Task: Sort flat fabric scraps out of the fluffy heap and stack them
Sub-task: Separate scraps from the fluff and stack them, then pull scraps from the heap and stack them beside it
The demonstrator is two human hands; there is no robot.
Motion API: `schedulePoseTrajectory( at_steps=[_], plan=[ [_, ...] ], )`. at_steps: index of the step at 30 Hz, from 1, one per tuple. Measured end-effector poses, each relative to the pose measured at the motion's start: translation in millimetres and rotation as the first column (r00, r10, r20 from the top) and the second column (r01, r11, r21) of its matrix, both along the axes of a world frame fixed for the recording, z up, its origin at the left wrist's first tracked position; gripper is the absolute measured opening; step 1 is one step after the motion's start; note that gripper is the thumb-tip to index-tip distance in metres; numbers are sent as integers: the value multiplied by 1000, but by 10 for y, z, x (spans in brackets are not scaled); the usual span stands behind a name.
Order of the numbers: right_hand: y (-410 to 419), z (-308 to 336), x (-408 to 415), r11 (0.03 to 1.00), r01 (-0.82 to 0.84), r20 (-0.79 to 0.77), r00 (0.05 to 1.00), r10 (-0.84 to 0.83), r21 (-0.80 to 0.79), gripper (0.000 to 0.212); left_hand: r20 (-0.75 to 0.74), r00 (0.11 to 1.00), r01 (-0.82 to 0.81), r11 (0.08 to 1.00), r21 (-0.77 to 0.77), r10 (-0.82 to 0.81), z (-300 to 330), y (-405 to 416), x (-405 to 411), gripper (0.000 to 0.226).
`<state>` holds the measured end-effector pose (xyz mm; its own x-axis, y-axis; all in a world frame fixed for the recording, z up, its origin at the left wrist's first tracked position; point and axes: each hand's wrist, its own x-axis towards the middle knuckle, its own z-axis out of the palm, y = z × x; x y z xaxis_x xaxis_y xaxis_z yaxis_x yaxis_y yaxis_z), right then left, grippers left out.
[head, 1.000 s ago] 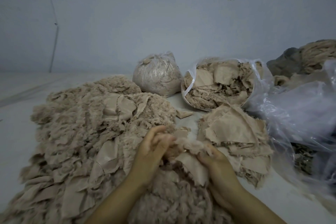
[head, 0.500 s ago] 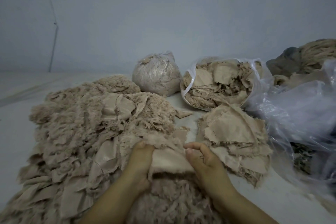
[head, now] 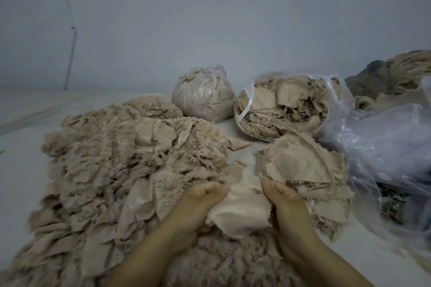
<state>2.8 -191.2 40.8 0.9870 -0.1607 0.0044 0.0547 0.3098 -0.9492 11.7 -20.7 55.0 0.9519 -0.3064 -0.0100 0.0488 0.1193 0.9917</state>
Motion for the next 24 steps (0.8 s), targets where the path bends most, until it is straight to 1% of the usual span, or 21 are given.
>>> schedulePoseTrajectory(
  at_steps=[1,3,5,6,8,9,10,11,12,13,14,15,16,17,18,19,20,21,22,23,24],
  plan=[
    [-18,16,-8,999,10,-6,1000,-11,-34,27,11,999,-42,999,-8,42,11,12,19,33],
    [-67,101,30,989,71,36,997,-67,-129,34,75,989,-124,992,-4,124,13,29,52,30],
    [-194,283,159,969,157,122,983,-136,-189,35,144,971,-192,981,2,190,20,33,68,27],
    [-308,392,273,950,223,151,970,-193,-217,34,175,962,-216,976,12,211,18,37,73,27],
    [-591,621,518,893,348,153,936,-316,-286,37,230,946,-240,970,33,227,8,40,84,27],
    [-747,721,613,834,400,160,916,-367,-379,36,250,941,-247,968,40,229,2,41,86,27],
    [-906,767,702,732,445,185,892,-412,-517,33,268,935,-254,966,48,233,-4,42,88,27],
    [-1046,783,773,574,457,200,868,-454,-680,31,290,927,-267,962,61,238,-17,44,99,28],
    [-1142,759,814,405,444,219,843,-492,-799,35,317,916,-285,955,84,245,-32,48,111,27],
    [-1173,706,824,296,424,247,838,-487,-856,40,350,901,-310,945,109,255,-44,53,127,25],
    [-1166,615,835,224,428,303,847,-436,-875,41,398,878,-348,926,145,267,-57,61,145,21],
    [-1118,508,831,142,417,350,870,-346,-898,40,474,838,-404,892,203,271,-83,73,168,18],
    [-1064,380,828,42,369,347,904,-251,-929,41,571,782,-468,840,275,248,-121,91,189,17],
    [-1028,254,816,-53,268,273,943,-188,-962,42,659,725,-522,784,337,199,-158,105,201,17],
    [-1007,152,809,-102,147,163,970,-179,-984,43,719,678,-559,741,371,151,-191,116,205,17],
    [-979,98,789,-98,30,51,974,-221,-995,44,750,650,-580,718,384,123,-217,128,209,17],
    [-958,78,761,-63,-18,-1,963,-268,-998,45,771,625,-598,709,374,121,-232,140,210,18],
    [-929,85,736,-45,10,23,956,-293,-999,46,794,592,-620,710,335,142,-234,152,214,17],
    [-874,93,709,-70,117,132,952,-276,-991,44,813,553,-641,715,277,181,-219,161,221,16],
    [-785,115,678,-101,258,274,938,-214,-961,41,831,509,-665,716,212,226,-195,169,229,15],
    [-659,147,635,-78,378,385,917,-109,-923,36,848,459,-691,707,151,267,-164,168,231,13]
  ],
)
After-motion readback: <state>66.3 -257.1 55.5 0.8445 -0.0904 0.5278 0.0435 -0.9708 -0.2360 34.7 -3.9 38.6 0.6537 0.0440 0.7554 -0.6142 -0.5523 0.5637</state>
